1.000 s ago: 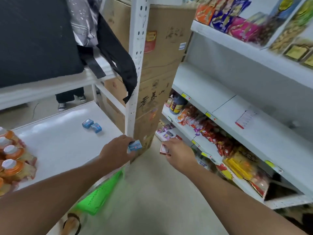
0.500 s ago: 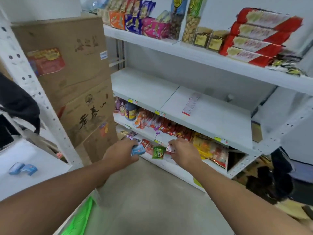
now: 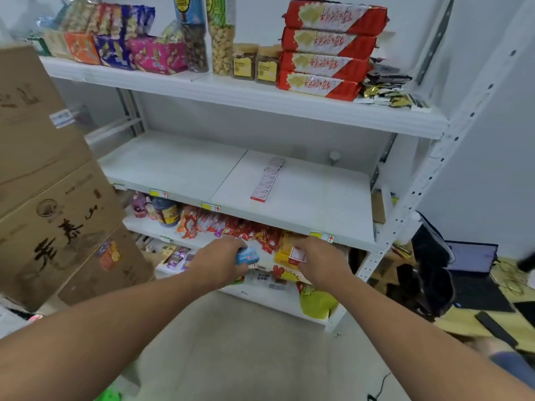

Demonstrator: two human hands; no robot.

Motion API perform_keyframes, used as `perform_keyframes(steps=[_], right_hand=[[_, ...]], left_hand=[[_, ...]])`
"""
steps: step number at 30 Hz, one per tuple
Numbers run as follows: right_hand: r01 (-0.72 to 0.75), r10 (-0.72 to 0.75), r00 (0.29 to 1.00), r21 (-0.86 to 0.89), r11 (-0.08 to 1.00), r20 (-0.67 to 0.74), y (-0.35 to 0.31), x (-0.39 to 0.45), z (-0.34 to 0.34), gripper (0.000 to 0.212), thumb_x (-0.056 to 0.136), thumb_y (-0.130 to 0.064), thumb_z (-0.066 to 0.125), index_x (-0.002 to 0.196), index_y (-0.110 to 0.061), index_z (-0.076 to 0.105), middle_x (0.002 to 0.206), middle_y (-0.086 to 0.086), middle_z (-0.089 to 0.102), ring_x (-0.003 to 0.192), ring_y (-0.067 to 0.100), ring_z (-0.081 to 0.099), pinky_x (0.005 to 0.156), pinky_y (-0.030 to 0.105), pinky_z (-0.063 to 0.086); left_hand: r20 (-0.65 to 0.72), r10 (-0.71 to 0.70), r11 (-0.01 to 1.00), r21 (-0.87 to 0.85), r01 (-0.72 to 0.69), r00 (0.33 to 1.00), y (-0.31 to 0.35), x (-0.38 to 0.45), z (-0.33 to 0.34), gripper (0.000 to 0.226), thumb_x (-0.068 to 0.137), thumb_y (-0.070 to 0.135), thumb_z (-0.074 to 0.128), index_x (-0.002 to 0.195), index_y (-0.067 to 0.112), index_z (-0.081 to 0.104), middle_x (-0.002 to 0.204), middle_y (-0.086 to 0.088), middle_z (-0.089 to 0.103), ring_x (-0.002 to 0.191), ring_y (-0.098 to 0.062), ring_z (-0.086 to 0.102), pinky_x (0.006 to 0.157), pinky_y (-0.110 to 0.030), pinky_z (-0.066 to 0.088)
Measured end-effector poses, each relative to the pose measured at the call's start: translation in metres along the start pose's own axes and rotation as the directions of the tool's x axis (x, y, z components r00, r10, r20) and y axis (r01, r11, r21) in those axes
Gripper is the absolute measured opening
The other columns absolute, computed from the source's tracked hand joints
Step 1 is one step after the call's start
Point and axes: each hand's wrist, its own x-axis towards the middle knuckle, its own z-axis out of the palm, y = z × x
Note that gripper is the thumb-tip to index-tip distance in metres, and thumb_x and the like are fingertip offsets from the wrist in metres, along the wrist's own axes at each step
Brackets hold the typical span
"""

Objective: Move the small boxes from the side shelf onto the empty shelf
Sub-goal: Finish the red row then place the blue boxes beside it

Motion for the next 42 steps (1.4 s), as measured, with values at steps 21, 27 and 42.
perform_keyframes(steps=[21, 27, 42], right_hand=[[-0.159, 0.161, 0.986, -0.052, 0.986, 0.032, 0.05, 0.068, 0.002, 0.049, 0.091, -0.018, 0.07, 0.138, -0.031, 0.066, 0.123, -0.001, 0.065, 0.117, 0.026, 0.064, 0.089, 0.038, 0.056], [-0.237, 0.239, 0.971, -0.081, 0.968, 0.009, 0.05, 0.114, -0.01, 0.046, 0.09, -0.021, 0.072, 0.135, -0.029, 0.068, 0.122, 0.0, 0.066, 0.114, 0.026, 0.064, 0.091, 0.041, 0.057], [-0.307, 0.307, 0.951, -0.011, 0.952, 0.034, 0.113, 0.206, 0.015, 0.056, 0.094, -0.023, 0.076, 0.147, -0.031, 0.061, 0.132, -0.003, 0.065, 0.119, 0.022, 0.063, 0.096, 0.034, 0.054]], left_hand=[[0.043, 0.157, 0.974, -0.171, -0.147, 0.987, 0.013, 0.154, 0.019, 0.052, 0.089, 0.045, 0.077, 0.136, 0.027, 0.064, 0.121, 0.006, 0.066, 0.103, -0.012, 0.062, 0.086, -0.036, 0.058], [0.061, 0.202, 0.955, -0.232, -0.183, 0.977, -0.009, 0.212, 0.021, 0.053, 0.089, 0.04, 0.075, 0.139, 0.027, 0.065, 0.125, 0.005, 0.066, 0.104, -0.012, 0.061, 0.085, -0.033, 0.052], [0.164, 0.232, 0.957, -0.217, -0.194, 0.959, -0.002, 0.318, 0.054, 0.05, 0.095, 0.031, 0.076, 0.143, 0.025, 0.061, 0.136, -0.001, 0.067, 0.118, -0.014, 0.059, 0.087, -0.029, 0.049]])
